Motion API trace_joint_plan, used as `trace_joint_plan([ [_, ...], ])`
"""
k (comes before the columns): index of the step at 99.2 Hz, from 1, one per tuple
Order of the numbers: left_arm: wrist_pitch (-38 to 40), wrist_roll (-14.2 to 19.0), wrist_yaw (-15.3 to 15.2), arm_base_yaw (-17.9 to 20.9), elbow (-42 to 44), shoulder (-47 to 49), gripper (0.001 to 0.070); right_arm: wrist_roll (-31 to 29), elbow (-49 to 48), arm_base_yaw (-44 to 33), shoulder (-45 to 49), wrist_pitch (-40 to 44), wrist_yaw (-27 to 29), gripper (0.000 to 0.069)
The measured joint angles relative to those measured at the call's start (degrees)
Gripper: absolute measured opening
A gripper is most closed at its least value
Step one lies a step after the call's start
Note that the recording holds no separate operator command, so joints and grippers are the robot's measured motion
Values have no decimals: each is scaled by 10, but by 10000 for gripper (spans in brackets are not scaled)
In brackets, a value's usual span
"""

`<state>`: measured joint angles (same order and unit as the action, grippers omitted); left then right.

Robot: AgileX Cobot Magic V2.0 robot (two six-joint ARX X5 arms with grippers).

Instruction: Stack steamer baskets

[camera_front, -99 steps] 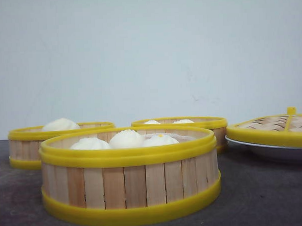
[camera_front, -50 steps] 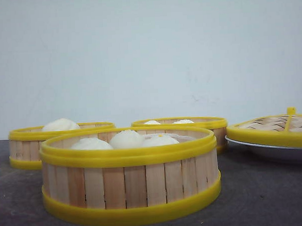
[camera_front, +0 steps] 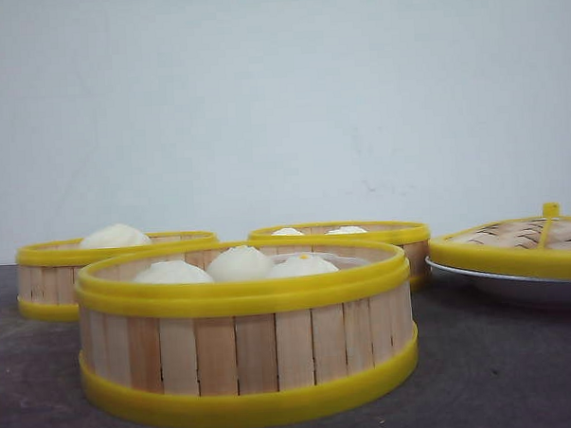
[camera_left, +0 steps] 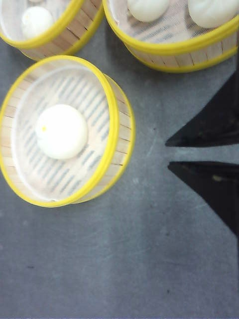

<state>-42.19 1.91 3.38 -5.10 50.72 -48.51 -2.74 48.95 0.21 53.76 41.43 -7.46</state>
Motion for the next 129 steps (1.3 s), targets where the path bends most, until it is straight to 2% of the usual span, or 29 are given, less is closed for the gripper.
trace_joint_plan([
  [4, 0, 0, 0, 0, 0, -1, 60, 0, 0, 0, 0, 0, 0, 148],
  [8, 1, 0, 0, 0, 0, -1, 119, 0, 0, 0, 0, 0, 0, 259],
  [17, 7, 0, 0, 0, 0, -1, 327, 0, 0, 0, 0, 0, 1, 503],
  [22, 12, -1, 0, 0, 0, -1, 424, 0, 0, 0, 0, 0, 1, 574],
  [27, 15, -2, 0, 0, 0, -1, 475, 0, 0, 0, 0, 0, 1, 608],
  [37, 15, -4, 0, 0, 0, -1, 506, 0, 0, 0, 0, -2, 1, 631],
  [56, 21, 6, 3, 0, 0, -6, 514, 0, 0, 0, 0, -10, 1, 637],
  [66, 24, 21, 21, 0, 0, -15, 514, 0, 0, 0, 0, -10, 1, 637],
  [85, 26, 44, 86, -7, 0, -48, 514, 0, 0, 0, 0, -18, 1, 637],
  [97, 26, 48, 89, -17, 0, -73, 514, 0, 0, 1, 1, -36, -14, 637],
  [112, 26, 49, 89, -17, 0, -90, 514, -5, 0, 12, 22, -108, -58, 637],
  [129, 26, 46, 89, -17, 0, -90, 514, -18, 33, 35, 89, -137, -61, 625],
])
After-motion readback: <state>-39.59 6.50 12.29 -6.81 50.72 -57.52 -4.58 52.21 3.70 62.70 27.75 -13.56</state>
